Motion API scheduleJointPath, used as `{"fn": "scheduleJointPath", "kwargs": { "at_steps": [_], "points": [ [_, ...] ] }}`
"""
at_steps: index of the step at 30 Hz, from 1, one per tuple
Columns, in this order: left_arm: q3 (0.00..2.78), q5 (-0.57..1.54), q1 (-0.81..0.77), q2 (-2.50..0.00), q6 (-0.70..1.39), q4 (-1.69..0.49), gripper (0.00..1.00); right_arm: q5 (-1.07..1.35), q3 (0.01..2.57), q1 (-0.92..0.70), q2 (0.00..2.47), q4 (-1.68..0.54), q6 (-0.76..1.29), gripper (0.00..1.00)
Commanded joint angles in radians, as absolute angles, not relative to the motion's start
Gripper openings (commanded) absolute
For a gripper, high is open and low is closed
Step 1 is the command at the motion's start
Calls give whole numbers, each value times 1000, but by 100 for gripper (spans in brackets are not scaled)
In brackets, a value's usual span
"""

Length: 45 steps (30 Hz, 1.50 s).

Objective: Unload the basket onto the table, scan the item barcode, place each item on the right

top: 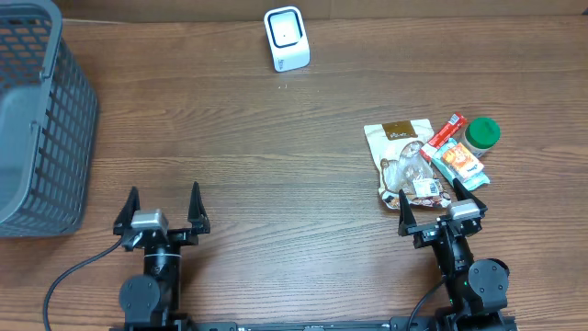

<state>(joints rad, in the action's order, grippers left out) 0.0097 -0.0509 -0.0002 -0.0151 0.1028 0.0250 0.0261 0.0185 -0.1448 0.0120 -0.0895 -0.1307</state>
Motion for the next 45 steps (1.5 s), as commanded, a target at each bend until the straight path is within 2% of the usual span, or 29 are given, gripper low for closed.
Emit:
{"fn": "scheduleJointPath", "kwargs": {
  "at_steps": [1, 7, 45],
  "points": [
    [5, -82, 2, -3, 123, -62, 100, 28, 8, -142, 3, -83, -132, 100],
    [5, -61, 2, -3, 35, -73, 100, 28, 8, -142, 3, -83, -132, 100],
    [5, -59, 2, -4, 37, -72, 99, 28, 8, -142, 3, -83, -132, 100]
  ]
}}
